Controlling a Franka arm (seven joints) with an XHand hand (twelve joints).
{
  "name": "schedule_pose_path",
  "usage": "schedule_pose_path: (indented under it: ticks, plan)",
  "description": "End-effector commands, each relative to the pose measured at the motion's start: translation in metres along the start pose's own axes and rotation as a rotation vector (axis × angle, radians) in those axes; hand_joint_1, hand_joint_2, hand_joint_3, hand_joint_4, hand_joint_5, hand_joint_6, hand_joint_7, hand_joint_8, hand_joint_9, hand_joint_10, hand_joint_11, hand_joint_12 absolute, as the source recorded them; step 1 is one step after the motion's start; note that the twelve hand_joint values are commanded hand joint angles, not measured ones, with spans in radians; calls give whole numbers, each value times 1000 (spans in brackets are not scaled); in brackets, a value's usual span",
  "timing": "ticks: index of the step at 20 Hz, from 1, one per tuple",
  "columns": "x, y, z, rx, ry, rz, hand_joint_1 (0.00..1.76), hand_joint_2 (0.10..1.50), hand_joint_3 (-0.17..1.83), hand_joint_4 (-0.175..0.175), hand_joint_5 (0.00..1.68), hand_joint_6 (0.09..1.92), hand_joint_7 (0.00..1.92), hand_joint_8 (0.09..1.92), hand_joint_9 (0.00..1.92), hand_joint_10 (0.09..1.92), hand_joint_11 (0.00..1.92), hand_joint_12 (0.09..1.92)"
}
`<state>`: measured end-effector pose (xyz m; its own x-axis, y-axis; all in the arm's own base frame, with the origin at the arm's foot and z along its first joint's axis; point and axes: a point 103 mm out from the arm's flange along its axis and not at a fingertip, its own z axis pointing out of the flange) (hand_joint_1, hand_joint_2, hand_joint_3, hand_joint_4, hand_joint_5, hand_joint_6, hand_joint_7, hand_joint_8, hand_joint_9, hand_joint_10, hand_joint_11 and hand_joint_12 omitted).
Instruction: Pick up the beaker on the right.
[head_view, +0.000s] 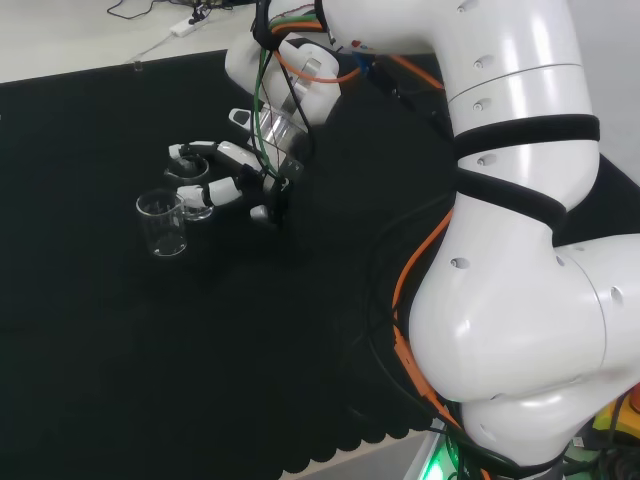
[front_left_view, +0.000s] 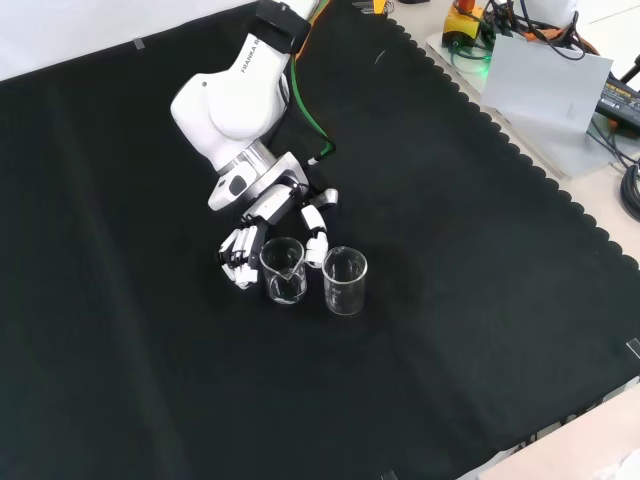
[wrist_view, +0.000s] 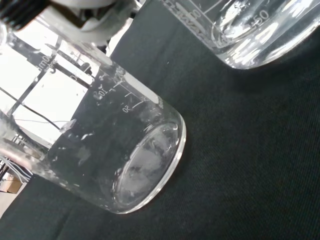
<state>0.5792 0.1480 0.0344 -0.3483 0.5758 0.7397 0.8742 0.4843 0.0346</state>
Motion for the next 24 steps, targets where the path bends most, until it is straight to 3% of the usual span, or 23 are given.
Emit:
schedule_pose_path:
  ticks: [1, 3, 6, 12, 13, 15, 16, 17, 20, 23, 24]
  plan:
    - [3, 1, 1, -15, -17, 7, 884, 593, 617, -12, 603, 121, 384, 569, 456, 610, 0, 1312]
    - [4, 1, 1, -21, -26, 12, 887, 627, 599, -2, 707, 265, 457, 544, 520, 575, 34, 1328]
    - [4, 1, 3, -23, -34, 24, 900, 649, 582, 6, 720, 561, 531, 516, 579, 540, 84, 1336]
    - [2, 2, 6, -37, -52, 54, 969, 635, 588, 10, 719, 693, 549, 515, 601, 539, 111, 1337]
    - [2, 2, 6, -48, -58, 56, 996, 634, 603, 21, 782, 721, 576, 522, 620, 541, 131, 1335]
    - [3, 1, 3, -84, -75, 59, 1055, 774, 455, 123, 1022, 770, 695, 547, 705, 551, 210, 1333]
    - [3, 1, 1, -100, -81, 61, 1082, 788, 437, 135, 1113, 737, 794, 558, 774, 550, 300, 1306]
    - [3, 1, 1, -108, -83, 62, 1107, 780, 452, 114, 1173, 707, 901, 558, 856, 537, 427, 1256]
    - [7, 0, -8, -149, -86, 47, 1164, 712, 544, -1, 1280, 604, 1196, 466, 1128, 437, 808, 1060]
    - [13, 1, -18, -166, -83, 39, 1190, 692, 535, -61, 1361, 455, 1405, 293, 1323, 280, 1031, 920]
    - [15, 1, -21, -174, -82, 38, 1235, 732, 452, -104, 1365, 415, 1431, 264, 1379, 245, 1100, 887]
